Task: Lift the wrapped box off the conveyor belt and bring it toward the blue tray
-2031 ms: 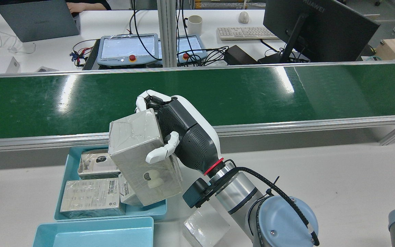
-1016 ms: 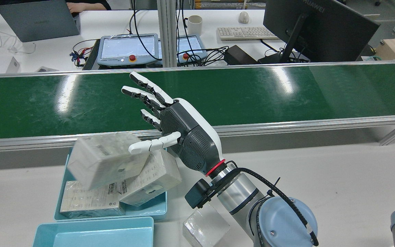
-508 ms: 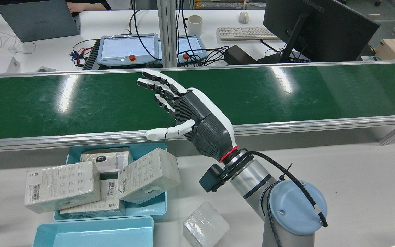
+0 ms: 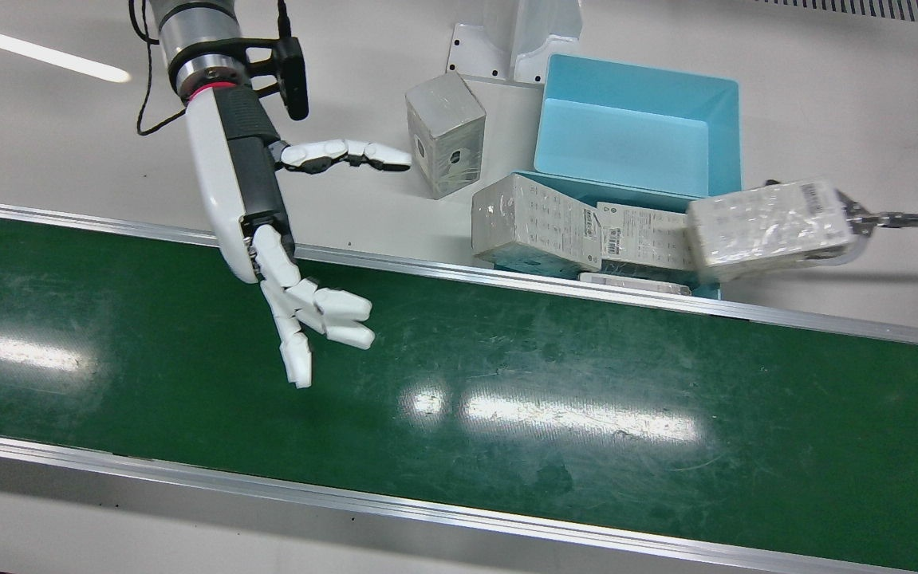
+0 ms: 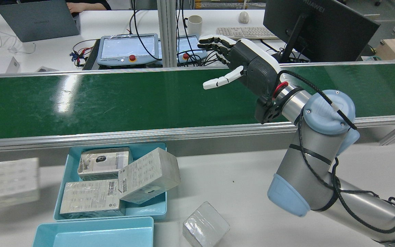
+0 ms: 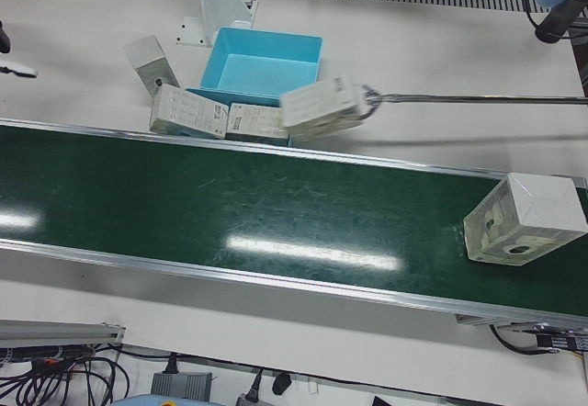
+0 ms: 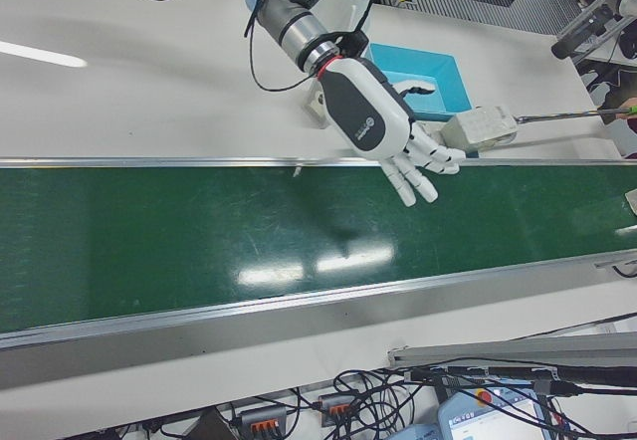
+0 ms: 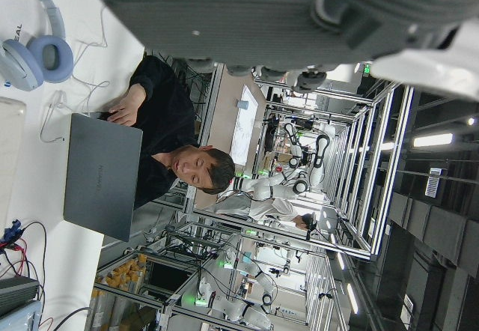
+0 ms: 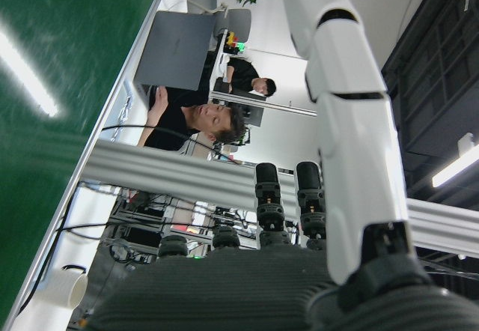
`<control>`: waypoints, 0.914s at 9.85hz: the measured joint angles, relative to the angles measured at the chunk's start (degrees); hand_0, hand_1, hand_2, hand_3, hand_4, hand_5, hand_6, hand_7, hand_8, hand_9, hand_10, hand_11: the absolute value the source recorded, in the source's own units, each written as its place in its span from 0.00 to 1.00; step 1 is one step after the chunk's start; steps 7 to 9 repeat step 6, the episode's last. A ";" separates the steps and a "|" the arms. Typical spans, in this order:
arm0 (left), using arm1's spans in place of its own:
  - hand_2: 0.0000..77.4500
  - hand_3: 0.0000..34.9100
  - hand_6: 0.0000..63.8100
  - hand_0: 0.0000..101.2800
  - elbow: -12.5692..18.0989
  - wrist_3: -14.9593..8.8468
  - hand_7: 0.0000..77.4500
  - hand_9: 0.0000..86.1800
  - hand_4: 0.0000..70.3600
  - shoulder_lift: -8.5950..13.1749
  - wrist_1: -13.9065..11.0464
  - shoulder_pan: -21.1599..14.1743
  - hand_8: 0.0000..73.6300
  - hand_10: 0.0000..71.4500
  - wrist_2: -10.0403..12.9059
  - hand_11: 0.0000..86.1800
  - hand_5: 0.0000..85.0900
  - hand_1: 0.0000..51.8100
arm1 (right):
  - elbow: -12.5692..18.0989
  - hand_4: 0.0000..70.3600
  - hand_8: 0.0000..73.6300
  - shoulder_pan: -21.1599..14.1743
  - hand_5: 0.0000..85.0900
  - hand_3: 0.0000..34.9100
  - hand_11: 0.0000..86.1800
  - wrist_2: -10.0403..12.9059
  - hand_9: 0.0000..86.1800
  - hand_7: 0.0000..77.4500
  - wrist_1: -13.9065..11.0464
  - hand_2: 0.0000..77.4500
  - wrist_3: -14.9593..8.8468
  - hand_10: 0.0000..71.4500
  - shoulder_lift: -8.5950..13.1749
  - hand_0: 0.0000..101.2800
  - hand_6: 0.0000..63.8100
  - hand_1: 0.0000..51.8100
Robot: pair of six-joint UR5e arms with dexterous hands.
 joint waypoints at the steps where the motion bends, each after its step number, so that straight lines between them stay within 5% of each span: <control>1: 0.01 0.00 0.00 0.00 0.00 0.00 0.00 0.00 0.00 0.00 0.00 0.00 0.00 0.01 0.00 0.00 0.01 0.00 | -2.67 0.11 0.02 2.59 0.31 0.34 0.04 -3.07 0.03 0.22 -0.48 0.20 -0.04 0.00 0.00 0.51 0.09 0.40; 3: 0.01 0.00 0.00 0.00 0.00 0.00 0.00 0.00 0.00 0.00 0.00 0.00 0.00 0.00 0.00 0.00 0.01 0.00 | -8.21 0.09 0.02 5.54 0.33 0.36 0.04 -5.87 0.03 0.18 1.84 0.20 -1.12 0.00 0.31 0.52 0.08 0.40; 4: 0.01 0.00 0.00 0.00 0.00 0.00 0.00 0.00 0.00 0.00 0.00 0.00 0.00 0.01 0.00 0.00 0.01 0.00 | -11.43 0.00 0.02 6.74 0.17 0.57 0.02 -6.11 0.02 0.01 5.44 0.08 -1.58 0.00 0.91 0.52 0.01 0.35; 5: 0.01 0.00 0.00 0.00 0.00 0.00 0.00 0.00 0.00 0.00 0.00 0.00 0.00 0.01 0.00 0.00 0.01 0.00 | -13.33 0.00 0.02 7.62 0.17 0.57 0.02 -5.71 0.02 0.01 8.41 0.08 -1.61 0.00 1.39 0.52 0.01 0.35; 6: 0.01 0.00 0.00 0.00 0.00 0.00 0.00 0.00 0.00 0.00 0.00 0.00 0.00 0.01 0.00 0.00 0.01 0.00 | -12.55 0.00 0.04 8.21 0.05 0.65 0.02 -5.17 0.02 0.01 10.12 0.03 -1.23 0.00 1.55 0.49 0.01 0.23; 9: 0.01 0.00 0.00 0.00 0.00 0.00 0.00 0.00 0.00 0.00 0.00 0.00 0.00 0.01 0.00 0.00 0.01 0.00 | -12.55 0.00 0.04 8.21 0.05 0.65 0.02 -5.17 0.02 0.01 10.12 0.03 -1.23 0.00 1.55 0.49 0.01 0.23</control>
